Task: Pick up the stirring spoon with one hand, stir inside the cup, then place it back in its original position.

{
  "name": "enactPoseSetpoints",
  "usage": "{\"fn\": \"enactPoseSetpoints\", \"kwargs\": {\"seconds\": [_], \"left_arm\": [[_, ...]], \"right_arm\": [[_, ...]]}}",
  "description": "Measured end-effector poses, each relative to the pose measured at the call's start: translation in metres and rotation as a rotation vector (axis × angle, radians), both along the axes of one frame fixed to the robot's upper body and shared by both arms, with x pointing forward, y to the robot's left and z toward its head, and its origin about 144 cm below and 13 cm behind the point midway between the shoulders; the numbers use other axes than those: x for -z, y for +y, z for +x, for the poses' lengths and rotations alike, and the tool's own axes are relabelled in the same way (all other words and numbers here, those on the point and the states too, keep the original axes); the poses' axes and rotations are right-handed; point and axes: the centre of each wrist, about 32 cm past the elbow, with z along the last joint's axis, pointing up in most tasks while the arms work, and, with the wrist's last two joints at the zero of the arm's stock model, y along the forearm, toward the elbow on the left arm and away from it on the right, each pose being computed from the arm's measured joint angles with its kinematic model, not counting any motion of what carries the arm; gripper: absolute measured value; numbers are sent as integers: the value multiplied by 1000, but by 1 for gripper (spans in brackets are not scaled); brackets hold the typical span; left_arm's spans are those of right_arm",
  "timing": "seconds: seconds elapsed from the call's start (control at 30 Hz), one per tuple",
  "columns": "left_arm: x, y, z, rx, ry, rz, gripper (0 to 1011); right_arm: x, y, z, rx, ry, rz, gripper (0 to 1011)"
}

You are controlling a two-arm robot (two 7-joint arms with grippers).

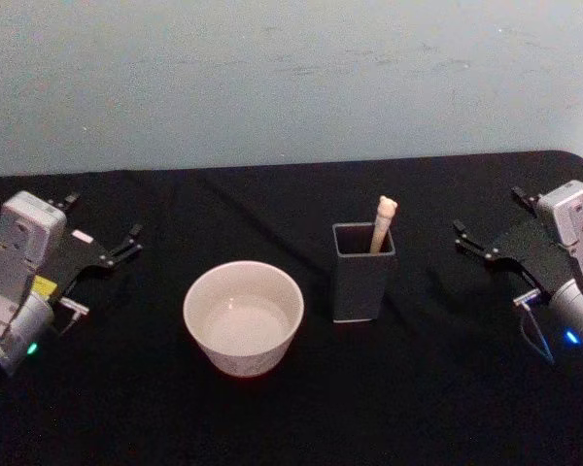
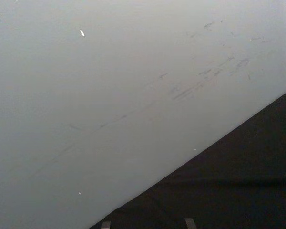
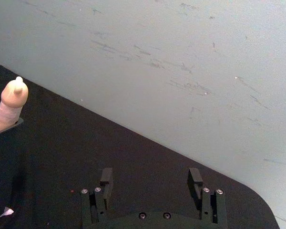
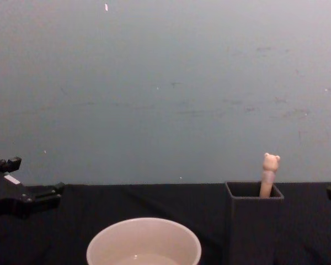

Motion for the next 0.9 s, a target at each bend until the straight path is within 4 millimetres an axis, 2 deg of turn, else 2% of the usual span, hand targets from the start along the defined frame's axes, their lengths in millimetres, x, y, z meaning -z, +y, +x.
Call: {"fn": "enactPoseSetpoints", "kwargs": {"seconds": [0.9], "left_arm": [[0, 0, 0, 0, 0, 0, 1001]], "right_arm": [[0, 0, 0, 0, 0, 0, 1002]]}}
